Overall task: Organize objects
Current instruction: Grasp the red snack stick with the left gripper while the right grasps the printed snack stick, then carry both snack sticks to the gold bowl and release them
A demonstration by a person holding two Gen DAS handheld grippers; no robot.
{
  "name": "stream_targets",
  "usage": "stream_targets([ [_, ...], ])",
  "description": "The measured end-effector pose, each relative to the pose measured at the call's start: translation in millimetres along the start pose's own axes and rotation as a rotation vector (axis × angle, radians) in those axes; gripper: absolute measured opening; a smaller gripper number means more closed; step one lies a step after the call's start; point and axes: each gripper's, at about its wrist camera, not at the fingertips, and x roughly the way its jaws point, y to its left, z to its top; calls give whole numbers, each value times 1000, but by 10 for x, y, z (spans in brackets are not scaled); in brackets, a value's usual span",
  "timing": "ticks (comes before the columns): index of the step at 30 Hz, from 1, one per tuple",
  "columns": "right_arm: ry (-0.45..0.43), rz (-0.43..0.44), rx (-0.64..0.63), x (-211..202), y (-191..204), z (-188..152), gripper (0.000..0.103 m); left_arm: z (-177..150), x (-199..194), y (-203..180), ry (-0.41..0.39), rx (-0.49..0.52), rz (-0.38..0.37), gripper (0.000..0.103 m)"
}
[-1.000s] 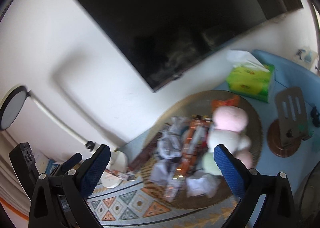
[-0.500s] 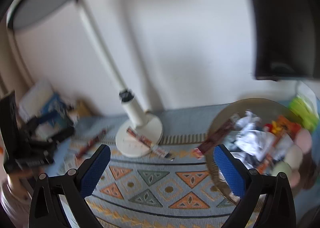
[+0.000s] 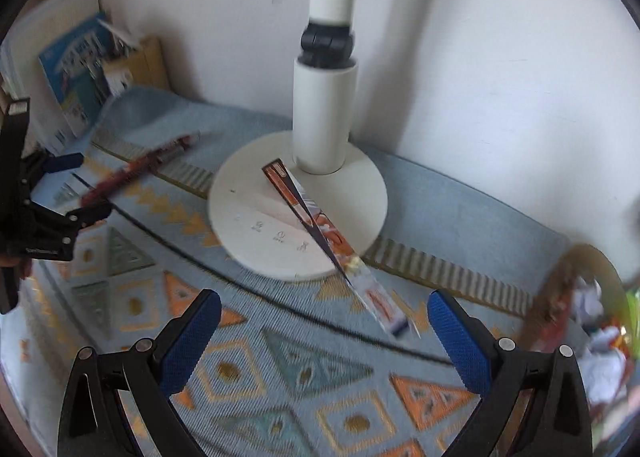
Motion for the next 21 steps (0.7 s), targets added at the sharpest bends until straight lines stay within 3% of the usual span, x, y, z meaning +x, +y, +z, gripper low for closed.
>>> stream_targets([
  [2, 12, -9, 20, 157, -48, 22, 102, -20, 114, 24, 18, 3, -8, 103],
  [6, 8, 8, 70, 386, -211, 31, 96, -38, 204, 172, -8, -87, -102, 103],
  [8, -12, 74, 121, 412, -322, 12, 90, -46, 219, 190, -30, -88, -105, 103],
  [10, -23, 162, 189, 414, -441, -25, 66, -25, 234, 169, -20, -83, -103, 103],
  [11, -30, 214, 228, 397, -493, -51, 55, -27, 225, 154, -24, -81, -106, 95],
  [12, -34, 234, 267, 370, -546, -79, 37, -29, 180, 123, -46, -63, -119, 42],
  [13, -36, 241, 279, 344, -573, -98, 32, -19, 92, 56, -71, -34, -142, 15],
  [17, -39, 262, 243, 232, -523, -199, 22, -44, 52, -108, -76, -30, -158, 14],
  [21, -74, 347, 327, 80, -608, -307, 17, -75, 10, -210, -87, -61, -184, 14],
])
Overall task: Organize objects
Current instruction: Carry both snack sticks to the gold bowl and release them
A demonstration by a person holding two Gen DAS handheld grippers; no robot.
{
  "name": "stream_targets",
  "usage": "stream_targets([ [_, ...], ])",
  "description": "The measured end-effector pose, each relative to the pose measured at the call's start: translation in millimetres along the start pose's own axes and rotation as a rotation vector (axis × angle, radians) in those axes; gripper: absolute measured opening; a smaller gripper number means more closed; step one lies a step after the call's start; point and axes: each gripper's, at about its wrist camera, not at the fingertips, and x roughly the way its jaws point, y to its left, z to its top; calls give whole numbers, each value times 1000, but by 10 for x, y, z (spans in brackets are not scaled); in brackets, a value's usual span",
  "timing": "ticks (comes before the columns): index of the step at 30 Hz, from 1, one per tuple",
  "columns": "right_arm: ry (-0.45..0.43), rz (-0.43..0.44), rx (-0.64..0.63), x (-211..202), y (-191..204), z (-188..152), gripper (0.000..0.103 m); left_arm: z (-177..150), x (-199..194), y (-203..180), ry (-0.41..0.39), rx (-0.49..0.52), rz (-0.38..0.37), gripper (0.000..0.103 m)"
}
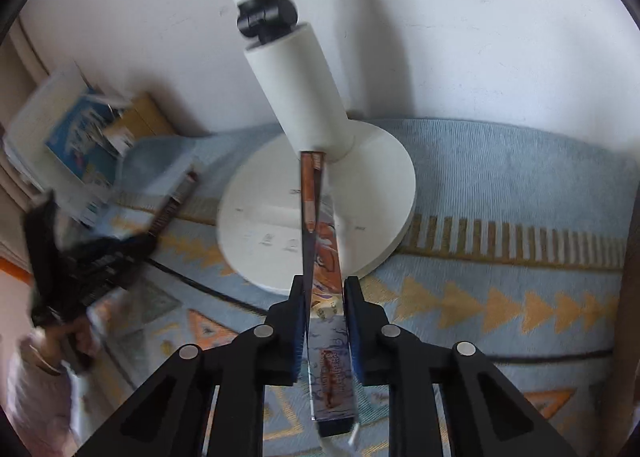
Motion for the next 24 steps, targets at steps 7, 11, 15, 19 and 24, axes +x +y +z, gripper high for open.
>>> stream_targets([
  [7, -41, 98, 96, -339, -124, -121, 17, 18, -114, -288, -10, 29, 1, 14],
  [11, -66, 134, 124, -399, -58, -169, 17, 61, -245, -506, -37, 37, 12, 14],
  [15, -88, 172, 136, -562, -30, -205, 17, 81, -462, -635, -75, 30, 25, 14],
  [19, -115, 210, 147, -776, -29, -237, 17, 209, -521, -719, -109, 43, 39, 14],
  [24, -149, 242, 145, -1037, -9, -256, 17, 303, -730, -987, -142, 65, 34, 14],
])
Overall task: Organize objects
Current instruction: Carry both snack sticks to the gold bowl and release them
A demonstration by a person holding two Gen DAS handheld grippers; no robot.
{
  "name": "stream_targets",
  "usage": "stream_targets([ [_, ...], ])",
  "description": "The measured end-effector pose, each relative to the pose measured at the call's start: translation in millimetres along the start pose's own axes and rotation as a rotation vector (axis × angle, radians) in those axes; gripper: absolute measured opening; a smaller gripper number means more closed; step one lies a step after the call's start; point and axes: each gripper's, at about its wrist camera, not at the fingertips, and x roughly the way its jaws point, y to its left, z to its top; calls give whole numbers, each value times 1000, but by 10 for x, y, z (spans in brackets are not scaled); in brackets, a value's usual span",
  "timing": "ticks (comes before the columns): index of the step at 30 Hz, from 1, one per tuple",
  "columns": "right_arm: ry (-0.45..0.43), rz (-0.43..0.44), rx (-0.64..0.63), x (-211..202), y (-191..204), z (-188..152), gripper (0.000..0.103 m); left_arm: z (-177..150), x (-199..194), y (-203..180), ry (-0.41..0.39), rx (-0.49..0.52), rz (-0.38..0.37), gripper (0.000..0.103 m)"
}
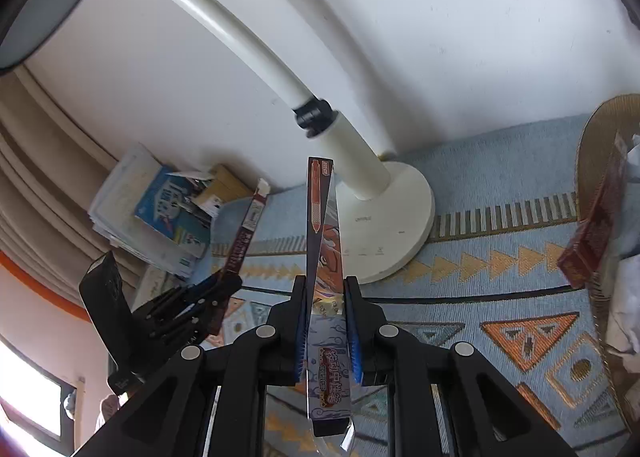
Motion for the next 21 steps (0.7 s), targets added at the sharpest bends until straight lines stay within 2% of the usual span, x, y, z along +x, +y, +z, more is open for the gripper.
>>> stream_targets([
  [6, -41, 45, -2, -319, 56, 24, 17, 122, -132, -251, -43, 17, -11, 14],
  [14, -98, 60, -8, -766, 14, 58, 17, 350, -297, -670, -77, 69, -3, 14],
  [21, -153, 14, 19, -1201, -250, 59, 17, 547, -349, -1163, -110, 122, -36, 14],
])
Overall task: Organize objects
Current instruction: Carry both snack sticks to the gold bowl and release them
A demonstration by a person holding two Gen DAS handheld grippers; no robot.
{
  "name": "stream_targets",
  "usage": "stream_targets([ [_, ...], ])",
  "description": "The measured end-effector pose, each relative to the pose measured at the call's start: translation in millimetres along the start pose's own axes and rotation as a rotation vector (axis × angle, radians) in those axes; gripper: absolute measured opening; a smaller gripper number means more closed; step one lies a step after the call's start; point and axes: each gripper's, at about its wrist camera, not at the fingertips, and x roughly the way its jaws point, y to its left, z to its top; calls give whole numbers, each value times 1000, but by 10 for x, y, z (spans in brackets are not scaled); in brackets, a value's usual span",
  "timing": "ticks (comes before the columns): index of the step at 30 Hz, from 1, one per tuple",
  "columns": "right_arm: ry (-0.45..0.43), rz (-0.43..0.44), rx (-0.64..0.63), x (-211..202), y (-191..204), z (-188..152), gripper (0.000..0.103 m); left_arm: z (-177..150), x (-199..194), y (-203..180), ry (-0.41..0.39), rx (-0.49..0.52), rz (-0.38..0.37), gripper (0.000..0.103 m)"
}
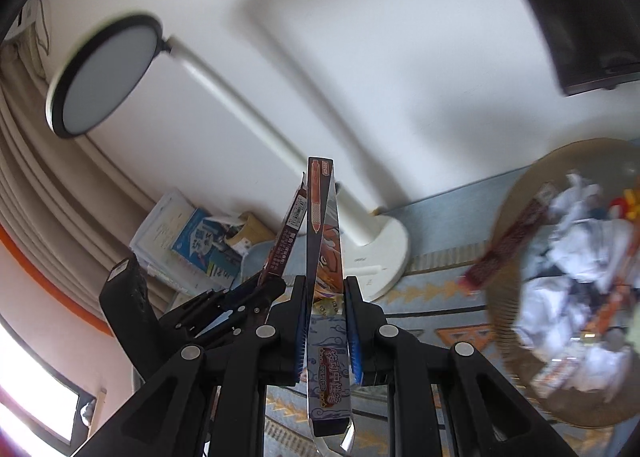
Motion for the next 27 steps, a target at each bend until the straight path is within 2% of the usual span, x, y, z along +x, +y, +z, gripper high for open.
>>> stream_targets([
  [8, -89, -87, 66, -670, -471, 100, 17, 253, 120, -627, -20, 46, -111, 14],
  [14, -168, -242, 96, -1135, -788, 195, 17, 468, 243, -1145, -16, 69, -230, 14],
  [19, -184, -353, 178, -1225, -1059, 215, 17, 589, 454, -1453, 19, 80, -283, 14],
  [24, -191, -319, 270, -1064, -1303, 202, 17, 596, 745, -1587, 60, 73, -312, 15],
  [25, -192, -317, 286, -1021, -1345, 214, 20, 595, 832, -1598, 77, 63, -328, 20],
  [26, -180, -329, 296, -996, -1376, 230, 27, 589, 895, -1602, 103, 57, -331, 39],
  [27, -163, -353, 307, -967, -1399, 243, 53, 579, 979, -1615, 149, 55, -330, 81],
])
